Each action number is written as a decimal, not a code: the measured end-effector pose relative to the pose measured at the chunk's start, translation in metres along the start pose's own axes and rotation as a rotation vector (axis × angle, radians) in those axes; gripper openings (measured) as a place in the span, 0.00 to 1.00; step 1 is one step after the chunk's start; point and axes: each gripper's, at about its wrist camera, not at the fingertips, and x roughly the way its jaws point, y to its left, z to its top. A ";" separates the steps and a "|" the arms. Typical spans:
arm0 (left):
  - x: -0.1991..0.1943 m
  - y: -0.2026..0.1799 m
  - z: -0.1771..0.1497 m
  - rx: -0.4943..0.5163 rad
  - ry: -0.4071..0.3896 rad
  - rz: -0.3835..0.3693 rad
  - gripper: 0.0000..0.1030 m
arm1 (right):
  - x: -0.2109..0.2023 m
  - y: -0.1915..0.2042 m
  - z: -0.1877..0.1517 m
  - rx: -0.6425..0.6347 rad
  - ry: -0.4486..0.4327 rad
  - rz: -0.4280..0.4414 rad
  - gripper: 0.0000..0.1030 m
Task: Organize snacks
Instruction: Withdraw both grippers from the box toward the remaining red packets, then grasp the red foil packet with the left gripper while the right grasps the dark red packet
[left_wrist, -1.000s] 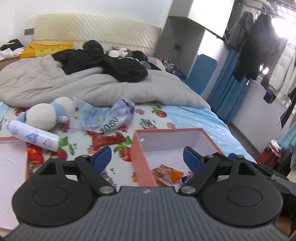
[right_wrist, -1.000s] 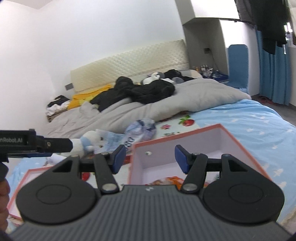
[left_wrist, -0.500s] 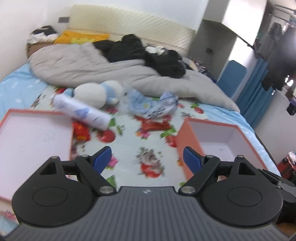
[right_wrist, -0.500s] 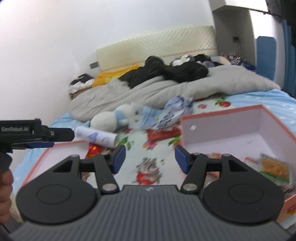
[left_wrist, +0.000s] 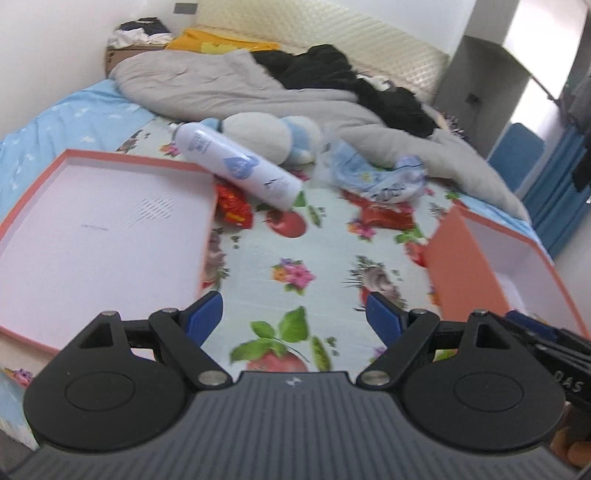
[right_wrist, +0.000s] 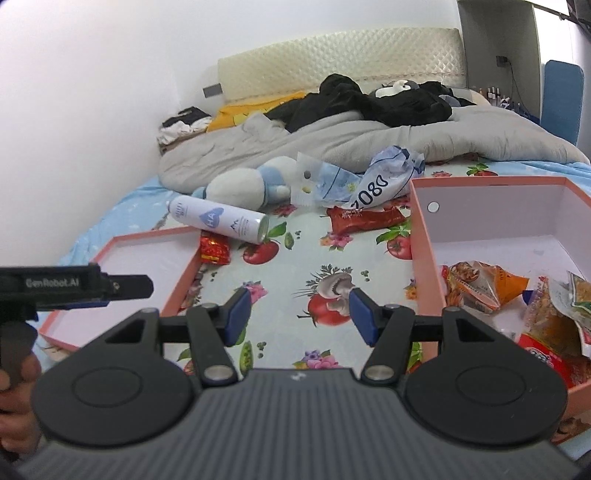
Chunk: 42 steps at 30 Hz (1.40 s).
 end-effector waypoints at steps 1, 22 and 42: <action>0.007 0.002 0.002 0.002 -0.004 0.006 0.85 | 0.006 0.001 0.002 -0.006 0.005 -0.002 0.59; 0.125 0.004 0.051 0.196 0.014 0.188 0.84 | 0.163 -0.027 0.069 -0.109 0.142 -0.022 0.60; 0.222 -0.016 0.064 0.595 0.024 0.362 0.81 | 0.318 -0.046 0.108 -0.249 0.231 -0.115 0.79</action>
